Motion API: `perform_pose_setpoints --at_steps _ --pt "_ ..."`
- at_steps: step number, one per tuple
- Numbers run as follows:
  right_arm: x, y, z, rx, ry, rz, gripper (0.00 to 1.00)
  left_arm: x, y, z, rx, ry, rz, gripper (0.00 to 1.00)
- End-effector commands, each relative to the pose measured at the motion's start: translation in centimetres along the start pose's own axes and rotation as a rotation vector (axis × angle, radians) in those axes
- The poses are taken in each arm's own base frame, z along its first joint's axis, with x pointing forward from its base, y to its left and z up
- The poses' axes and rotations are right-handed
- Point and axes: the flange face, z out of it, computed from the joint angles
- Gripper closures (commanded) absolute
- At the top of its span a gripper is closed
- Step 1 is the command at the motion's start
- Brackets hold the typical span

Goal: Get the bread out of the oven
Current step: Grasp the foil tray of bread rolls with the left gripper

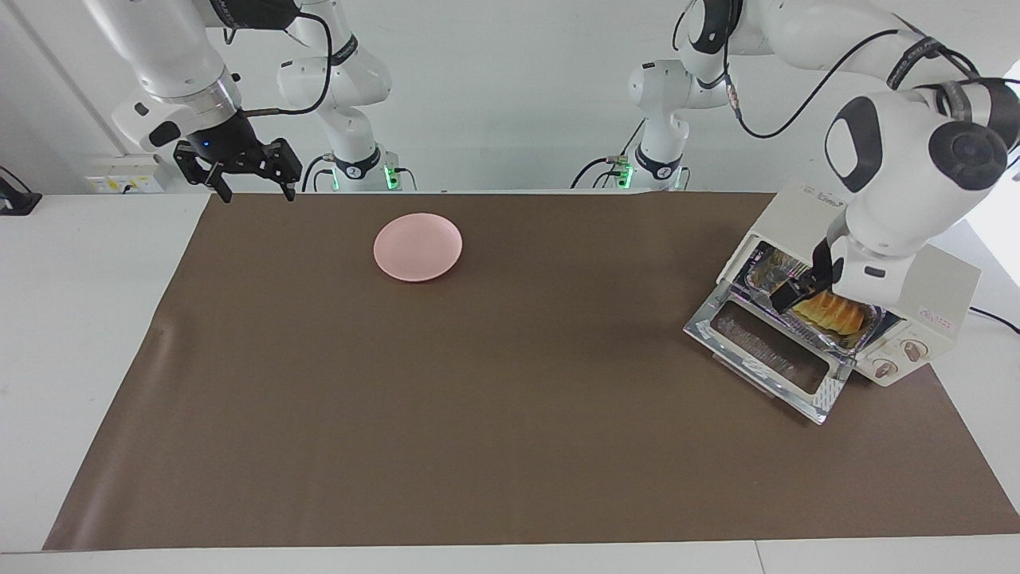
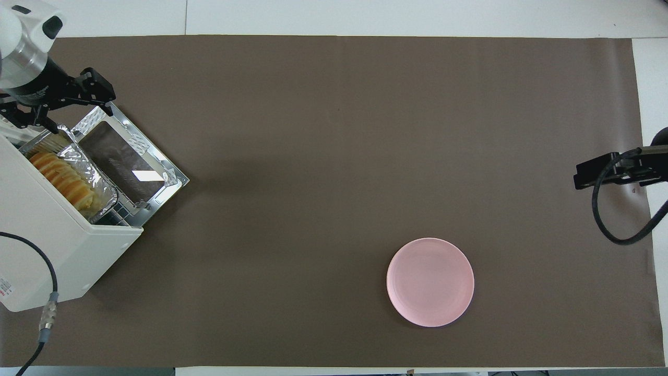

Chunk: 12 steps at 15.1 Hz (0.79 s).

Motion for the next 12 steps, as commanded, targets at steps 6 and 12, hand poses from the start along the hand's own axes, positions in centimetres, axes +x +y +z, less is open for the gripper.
perform_pose_setpoints --at_steps 6,12 --pt "-0.4 0.3 0.0 -0.008 -0.008 -0.015 0.0 -0.8 -1.7 6.8 0.073 0.021 -0.232 0.0" --pt "-0.4 0.2 0.0 -0.008 -0.008 -0.015 0.0 -2.2 -2.8 10.8 0.096 0.037 -0.237 0.0"
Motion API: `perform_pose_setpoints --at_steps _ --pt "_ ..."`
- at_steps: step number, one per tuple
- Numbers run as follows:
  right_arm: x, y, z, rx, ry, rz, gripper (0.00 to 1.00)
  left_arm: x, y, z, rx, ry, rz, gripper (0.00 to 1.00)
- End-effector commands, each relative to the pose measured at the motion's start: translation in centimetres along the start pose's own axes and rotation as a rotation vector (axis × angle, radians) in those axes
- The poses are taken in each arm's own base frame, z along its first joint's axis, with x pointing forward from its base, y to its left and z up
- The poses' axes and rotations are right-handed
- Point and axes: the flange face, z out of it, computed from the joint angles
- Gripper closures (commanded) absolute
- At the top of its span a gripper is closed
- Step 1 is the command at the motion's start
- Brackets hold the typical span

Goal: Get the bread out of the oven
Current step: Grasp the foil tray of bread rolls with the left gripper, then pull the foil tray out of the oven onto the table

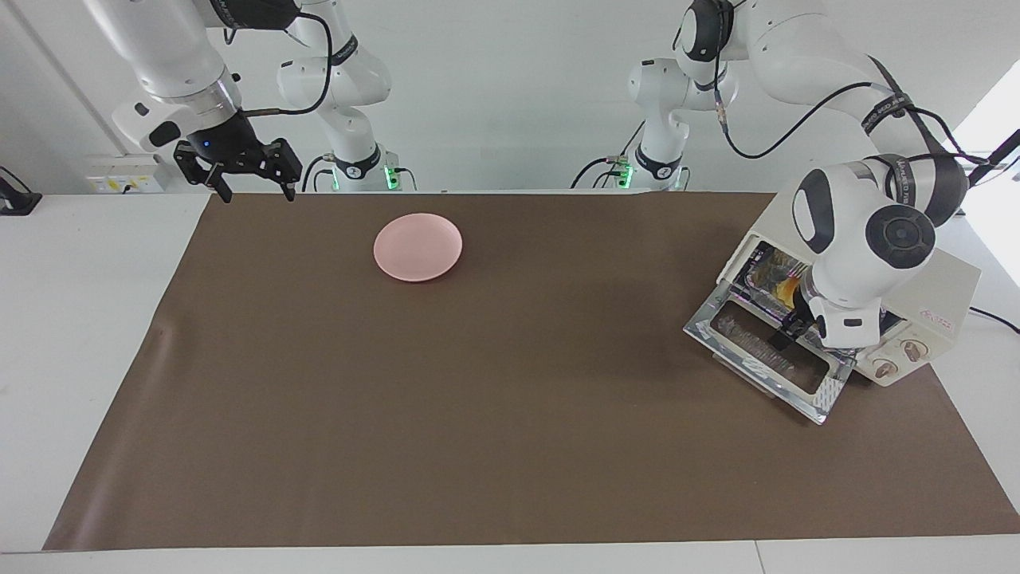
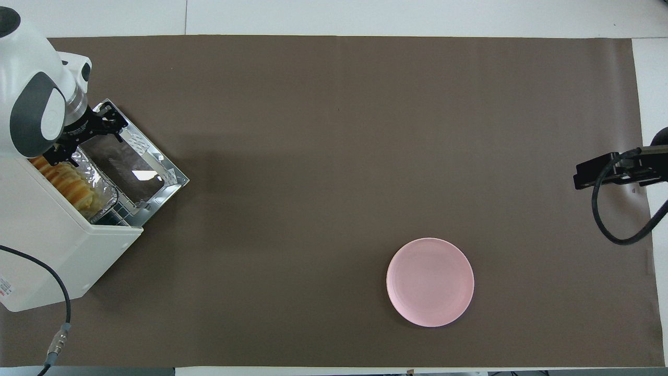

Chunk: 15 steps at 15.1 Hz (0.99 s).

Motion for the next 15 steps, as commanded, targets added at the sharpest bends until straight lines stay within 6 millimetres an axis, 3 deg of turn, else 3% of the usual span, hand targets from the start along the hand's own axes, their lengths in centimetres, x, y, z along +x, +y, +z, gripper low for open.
perform_pose_setpoints --at_steps 1,5,6,8,9,10,11,13,15 --pt "-0.4 0.3 0.0 -0.008 -0.008 -0.014 0.0 -1.4 -0.7 1.0 0.002 0.036 -0.034 0.0" --pt "-0.4 0.2 0.0 -0.008 -0.008 -0.015 0.0 -2.1 0.8 4.5 0.012 0.042 -0.075 0.0" --pt "-0.4 0.3 0.0 -0.008 -0.008 -0.015 0.0 -2.0 1.0 5.1 0.025 0.045 -0.07 0.04" --pt "-0.4 0.3 0.0 -0.008 -0.008 -0.015 0.0 -2.0 1.0 5.1 0.029 0.045 -0.065 0.33" --pt "-0.4 0.2 0.0 -0.008 -0.008 -0.015 0.0 -2.0 0.8 5.2 0.035 0.039 -0.062 0.53" --pt "-0.4 0.3 0.0 -0.008 -0.008 -0.015 0.0 -1.9 0.6 5.2 0.037 0.036 -0.06 0.87" --pt "-0.4 0.2 0.0 -0.008 -0.008 -0.015 0.0 -1.8 0.6 5.0 0.034 0.039 -0.035 1.0" --pt "-0.4 0.3 0.0 -0.008 -0.008 -0.014 0.0 -1.7 0.6 4.6 0.031 0.042 0.035 1.0" --pt "-0.4 0.2 0.0 -0.008 -0.008 -0.015 0.0 -1.3 1.0 2.7 0.017 0.07 0.053 1.0"
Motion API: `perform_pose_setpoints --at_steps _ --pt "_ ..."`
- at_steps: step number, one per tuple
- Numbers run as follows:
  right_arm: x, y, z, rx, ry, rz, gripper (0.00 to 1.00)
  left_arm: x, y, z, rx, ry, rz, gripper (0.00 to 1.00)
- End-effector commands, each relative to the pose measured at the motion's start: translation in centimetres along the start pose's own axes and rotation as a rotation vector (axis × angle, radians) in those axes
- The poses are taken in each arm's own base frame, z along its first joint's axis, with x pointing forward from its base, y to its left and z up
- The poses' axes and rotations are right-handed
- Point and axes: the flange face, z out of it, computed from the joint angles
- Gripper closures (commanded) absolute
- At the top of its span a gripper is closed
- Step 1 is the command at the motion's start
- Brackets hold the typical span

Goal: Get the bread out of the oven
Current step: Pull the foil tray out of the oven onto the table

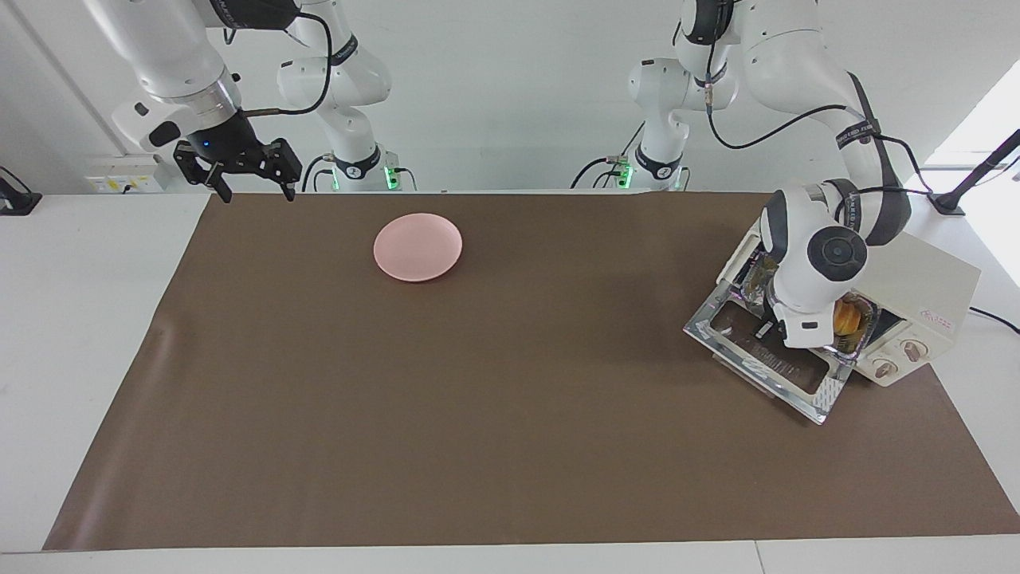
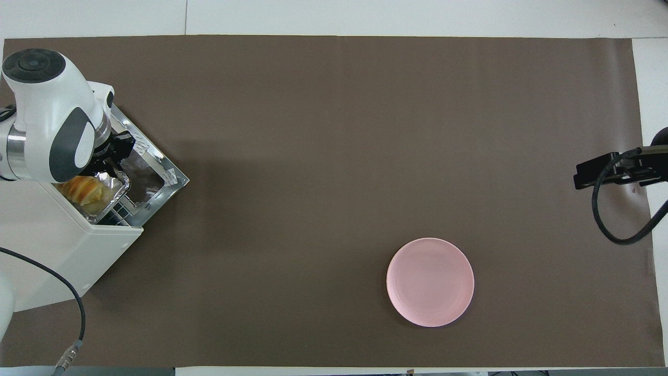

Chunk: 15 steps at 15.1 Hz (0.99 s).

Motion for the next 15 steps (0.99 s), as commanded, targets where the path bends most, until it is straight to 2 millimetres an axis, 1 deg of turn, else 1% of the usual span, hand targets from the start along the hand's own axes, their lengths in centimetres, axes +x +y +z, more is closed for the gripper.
perform_pose_setpoints --at_steps 1,2,3,4,5,6,7,8,9,10,11,12,13,14,15 --pt "-0.4 0.3 0.0 -0.008 -0.008 -0.015 0.0 0.2 0.8 -2.8 0.011 0.059 0.081 1.0" --pt "-0.4 0.2 0.0 -0.008 -0.008 -0.017 0.0 -0.5 2.5 -4.1 0.003 0.083 0.131 1.0" --pt "-0.4 0.3 0.0 -0.008 -0.008 -0.014 0.0 -1.0 3.7 -5.4 -0.01 0.104 0.152 1.0" --pt "-0.4 0.3 0.0 -0.008 -0.008 -0.014 0.0 -1.5 5.4 -6.8 -0.027 0.125 0.171 1.0" --pt "-0.4 0.2 0.0 -0.008 -0.008 -0.017 0.0 -2.7 7.3 -8.2 -0.031 0.145 0.206 1.0" --pt "-0.4 0.2 0.0 -0.008 -0.008 -0.015 0.0 -4.9 10.0 -9.4 -0.037 0.17 0.282 1.0" --pt "-0.4 0.2 0.0 -0.008 -0.008 -0.017 0.0 -8.3 13.1 -11.2 -0.051 0.203 0.383 1.0" --pt "-0.4 0.3 0.0 -0.008 -0.008 -0.014 0.0 -12.7 15.9 -12.4 -0.042 0.211 0.452 1.0" --pt "-0.4 0.3 0.0 -0.008 -0.008 -0.015 0.0 -17.7 18.5 -13.1 -0.043 0.209 0.528 1.0" --pt "-0.4 0.3 0.0 -0.008 -0.008 -0.014 0.0 -22.1 20.9 -13.2 -0.073 0.19 0.588 1.0" --pt "-0.4 0.3 0.0 -0.008 -0.008 -0.015 0.0 -26.8 23.4 -12.4 -0.069 0.181 0.658 1.0" --pt "-0.4 0.3 0.0 -0.008 -0.008 -0.014 0.0 -30.9 25.6 -11.5 -0.064 0.194 0.714 1.0" --pt "-0.4 0.3 0.0 -0.008 -0.008 -0.015 0.0 -33.9 27.5 -10.1 -0.063 0.207 0.737 1.0" --pt "-0.4 0.2 0.0 -0.008 -0.008 -0.015 0.0 -36.8 28.8 -9.3 -0.074 0.216 0.749 1.0" --pt "-0.4 0.3 0.0 -0.008 -0.008 -0.014 0.0 -38.2 29.1 -9.4 -0.09 0.205 0.754 1.0"
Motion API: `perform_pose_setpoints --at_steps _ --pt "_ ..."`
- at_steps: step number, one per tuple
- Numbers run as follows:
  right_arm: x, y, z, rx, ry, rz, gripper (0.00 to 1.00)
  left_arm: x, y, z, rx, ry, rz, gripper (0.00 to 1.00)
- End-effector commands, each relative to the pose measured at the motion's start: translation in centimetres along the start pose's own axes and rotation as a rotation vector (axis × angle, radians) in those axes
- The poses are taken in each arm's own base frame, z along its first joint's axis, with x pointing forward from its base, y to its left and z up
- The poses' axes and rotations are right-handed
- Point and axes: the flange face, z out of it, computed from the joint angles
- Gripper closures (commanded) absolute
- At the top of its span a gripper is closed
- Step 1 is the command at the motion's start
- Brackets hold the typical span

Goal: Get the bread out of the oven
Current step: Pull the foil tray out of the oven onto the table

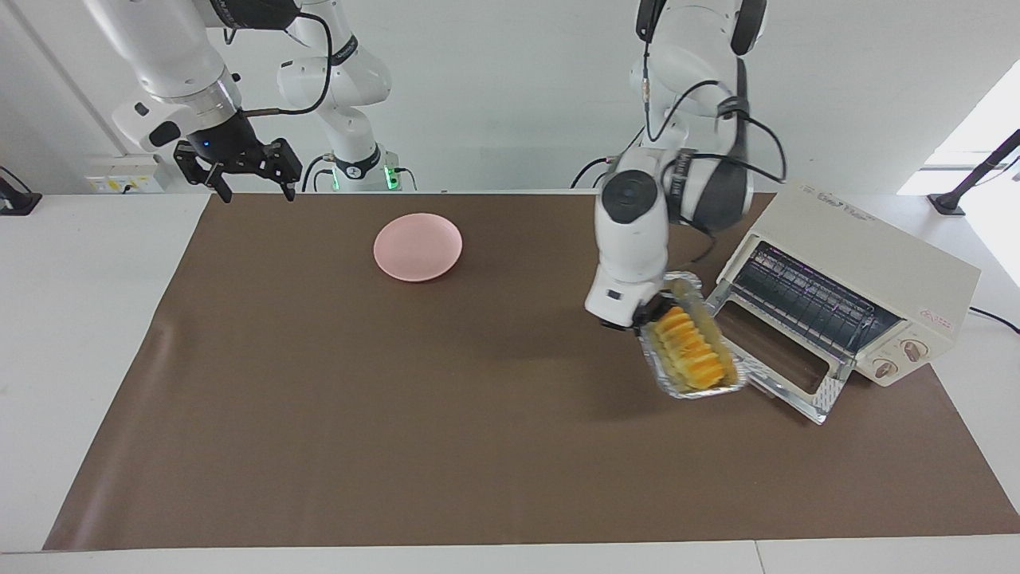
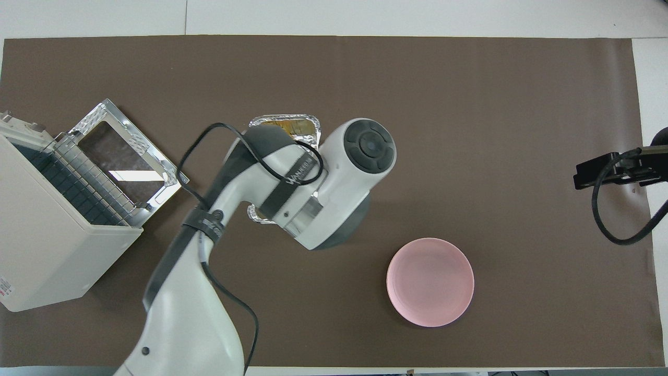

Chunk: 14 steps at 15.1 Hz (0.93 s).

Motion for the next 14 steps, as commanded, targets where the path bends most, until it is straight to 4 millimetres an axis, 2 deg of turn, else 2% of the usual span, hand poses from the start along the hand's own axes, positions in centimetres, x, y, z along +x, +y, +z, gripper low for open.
perform_pose_setpoints --at_steps 1,2,3,6,7,8,9,10,11,12,13,14 --pt "-0.4 0.2 0.0 -0.008 -0.008 -0.017 0.0 0.0 2.3 0.8 -0.046 -0.005 -0.006 1.0" --pt "-0.4 0.3 0.0 -0.008 -0.008 -0.014 0.0 0.6 2.6 1.0 -0.098 0.03 -0.019 1.0" --pt "-0.4 0.2 0.0 -0.008 -0.008 -0.015 0.0 0.5 2.9 2.6 -0.115 0.051 -0.024 1.0" --pt "-0.4 0.3 0.0 -0.008 -0.008 -0.015 0.0 -0.3 4.1 4.1 -0.109 0.043 -0.029 1.0" --pt "-0.4 0.3 0.0 -0.008 -0.008 -0.015 0.0 -0.2 3.8 4.1 -0.108 0.035 -0.034 0.76" --pt "-0.4 0.3 0.0 -0.008 -0.008 -0.014 0.0 0.3 3.4 3.8 -0.11 0.038 -0.045 0.23" --pt "-0.4 0.3 0.0 -0.008 -0.008 -0.014 0.0 0.8 2.5 3.2 -0.109 0.036 -0.065 0.0" --pt "-0.4 0.3 0.0 -0.008 -0.008 -0.014 0.0 1.9 0.2 2.1 -0.117 0.01 -0.108 0.0" --pt "-0.4 0.2 0.0 -0.008 -0.008 -0.017 0.0 3.4 -3.3 0.1 -0.162 -0.036 -0.171 0.0" --pt "-0.4 0.3 0.0 -0.008 -0.008 -0.015 0.0 4.3 -6.0 -1.8 -0.208 -0.047 -0.214 0.0" --pt "-0.4 0.3 0.0 -0.008 -0.008 -0.014 0.0 4.6 -7.8 -3.7 -0.233 -0.033 -0.237 0.0" --pt "-0.4 0.3 0.0 -0.008 -0.008 -0.014 0.0 5.2 -10.6 -5.4 -0.251 -0.017 -0.275 0.0"
